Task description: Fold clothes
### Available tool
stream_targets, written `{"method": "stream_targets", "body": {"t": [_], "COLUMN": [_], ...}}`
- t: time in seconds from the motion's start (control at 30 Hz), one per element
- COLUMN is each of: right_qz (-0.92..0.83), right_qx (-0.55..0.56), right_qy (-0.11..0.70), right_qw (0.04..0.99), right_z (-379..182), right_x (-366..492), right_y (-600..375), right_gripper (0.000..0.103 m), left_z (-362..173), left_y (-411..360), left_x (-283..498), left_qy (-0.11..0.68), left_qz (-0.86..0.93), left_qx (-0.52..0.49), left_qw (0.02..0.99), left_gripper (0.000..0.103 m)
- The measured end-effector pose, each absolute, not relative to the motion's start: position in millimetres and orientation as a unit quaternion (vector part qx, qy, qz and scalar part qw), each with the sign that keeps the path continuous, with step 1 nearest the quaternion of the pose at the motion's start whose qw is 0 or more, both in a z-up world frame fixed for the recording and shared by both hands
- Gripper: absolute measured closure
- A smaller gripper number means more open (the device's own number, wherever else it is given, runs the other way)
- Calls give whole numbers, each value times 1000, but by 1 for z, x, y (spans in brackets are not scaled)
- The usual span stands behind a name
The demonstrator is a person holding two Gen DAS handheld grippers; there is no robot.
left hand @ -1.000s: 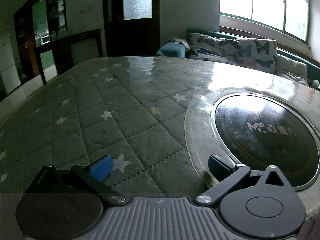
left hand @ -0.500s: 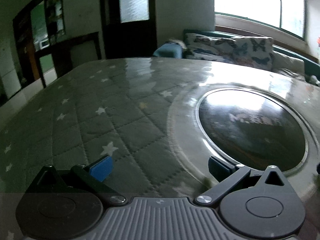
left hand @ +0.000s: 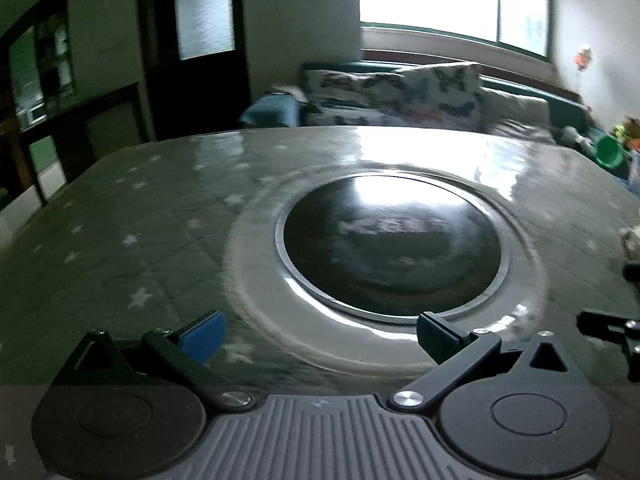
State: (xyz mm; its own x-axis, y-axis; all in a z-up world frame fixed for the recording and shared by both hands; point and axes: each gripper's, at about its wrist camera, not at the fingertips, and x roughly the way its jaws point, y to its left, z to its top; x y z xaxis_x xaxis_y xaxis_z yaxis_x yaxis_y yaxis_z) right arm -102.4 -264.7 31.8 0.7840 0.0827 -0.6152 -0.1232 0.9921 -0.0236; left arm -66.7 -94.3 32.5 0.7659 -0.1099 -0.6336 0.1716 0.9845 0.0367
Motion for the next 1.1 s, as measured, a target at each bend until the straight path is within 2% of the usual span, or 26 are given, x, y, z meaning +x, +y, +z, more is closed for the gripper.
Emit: {"method": "stream_targets", "body": {"t": [1.1], "right_qz": [-43], "right_qx": [-19], "right_qy": [304], "right_qw": [951], "right_z": [60], "right_x": [-215], "right_y": [-320], "right_gripper": [0], "left_z": [39], "left_y": [-215], "left_x": [-104], "left_qy": [390], "left_qz": [-233], "left_qx": [92], "left_qw": [886], "left_gripper": [0]}}
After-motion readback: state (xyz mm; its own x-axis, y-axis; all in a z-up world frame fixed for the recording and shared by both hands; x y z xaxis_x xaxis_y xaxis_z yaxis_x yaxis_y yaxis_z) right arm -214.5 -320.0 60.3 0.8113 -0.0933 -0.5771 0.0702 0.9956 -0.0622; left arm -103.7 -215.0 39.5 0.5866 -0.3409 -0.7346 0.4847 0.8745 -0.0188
